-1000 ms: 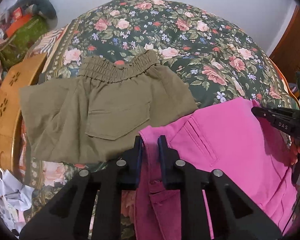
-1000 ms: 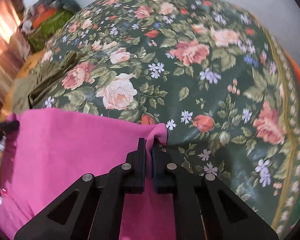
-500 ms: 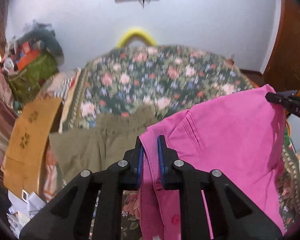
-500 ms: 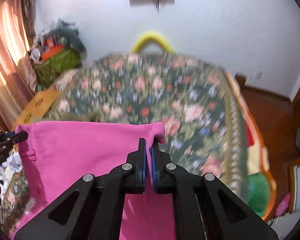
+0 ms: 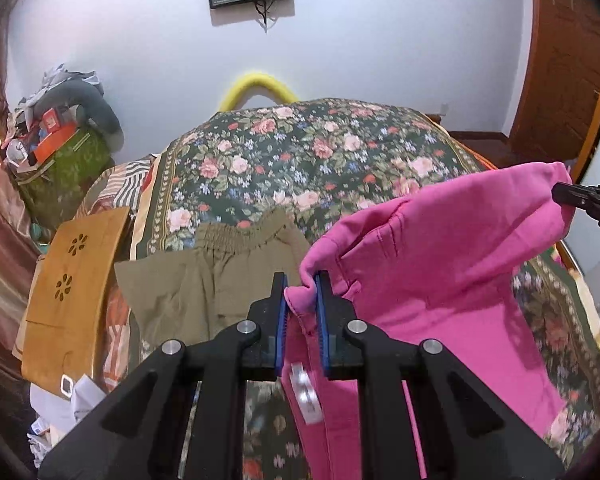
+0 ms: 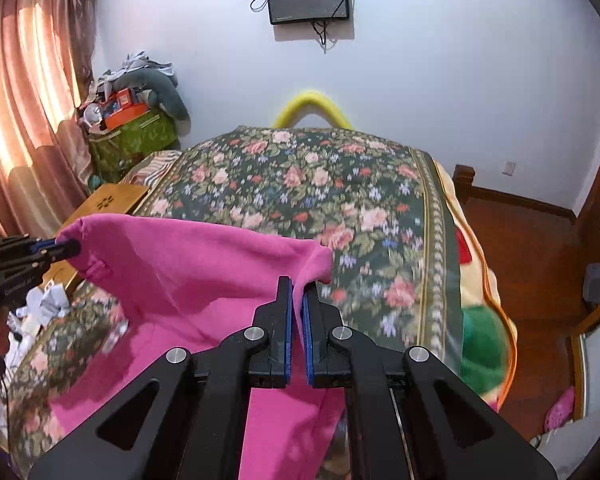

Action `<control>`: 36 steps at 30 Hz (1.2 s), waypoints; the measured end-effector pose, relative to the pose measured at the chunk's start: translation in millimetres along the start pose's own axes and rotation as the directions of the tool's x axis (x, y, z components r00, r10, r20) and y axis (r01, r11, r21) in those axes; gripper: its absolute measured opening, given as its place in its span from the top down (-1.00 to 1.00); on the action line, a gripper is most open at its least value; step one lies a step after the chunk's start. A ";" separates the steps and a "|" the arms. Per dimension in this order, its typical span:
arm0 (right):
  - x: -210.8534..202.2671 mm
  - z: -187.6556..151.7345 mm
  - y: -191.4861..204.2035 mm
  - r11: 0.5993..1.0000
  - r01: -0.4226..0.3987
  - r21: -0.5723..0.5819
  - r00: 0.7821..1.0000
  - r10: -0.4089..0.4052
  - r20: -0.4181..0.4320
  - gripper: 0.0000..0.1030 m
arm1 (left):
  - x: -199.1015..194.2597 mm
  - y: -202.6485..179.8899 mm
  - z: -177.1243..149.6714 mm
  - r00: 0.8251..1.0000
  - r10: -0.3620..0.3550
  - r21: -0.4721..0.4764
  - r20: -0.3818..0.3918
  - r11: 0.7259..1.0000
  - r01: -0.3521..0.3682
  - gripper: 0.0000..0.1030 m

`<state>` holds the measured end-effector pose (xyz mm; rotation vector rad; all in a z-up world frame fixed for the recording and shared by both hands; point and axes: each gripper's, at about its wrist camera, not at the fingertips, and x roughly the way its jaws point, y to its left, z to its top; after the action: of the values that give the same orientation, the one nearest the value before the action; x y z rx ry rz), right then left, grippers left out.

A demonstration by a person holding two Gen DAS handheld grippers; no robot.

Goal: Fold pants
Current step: 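Lift the pants edge with both tools and fold it over the other half, then lower the folded pants onto the bed and open both tools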

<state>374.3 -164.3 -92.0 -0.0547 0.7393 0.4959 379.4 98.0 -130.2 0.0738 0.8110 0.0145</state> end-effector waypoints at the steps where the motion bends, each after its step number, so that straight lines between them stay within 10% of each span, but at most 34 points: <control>1: -3.5 -8.5 0.1 1.000 -0.004 0.003 1.000 0.004 -0.007 0.92 | -3.0 -1.9 -7.9 1.000 0.001 0.004 -0.006 1.000 -0.001 0.74; 30: -32.4 -168.4 27.0 1.000 0.018 -0.023 0.981 -0.022 -0.192 0.90 | -35.0 -22.5 -165.5 0.986 0.002 0.083 -0.165 0.996 0.012 0.77; 36: -46.6 -174.7 29.1 0.997 0.057 -0.054 0.976 -0.067 -0.208 0.48 | -51.3 -11.7 -170.1 0.986 0.010 0.046 -0.169 0.999 -0.002 0.72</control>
<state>221.3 -196.2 -187.6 -0.1766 0.9292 0.4518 220.6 94.6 -210.7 0.1193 0.9813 0.0082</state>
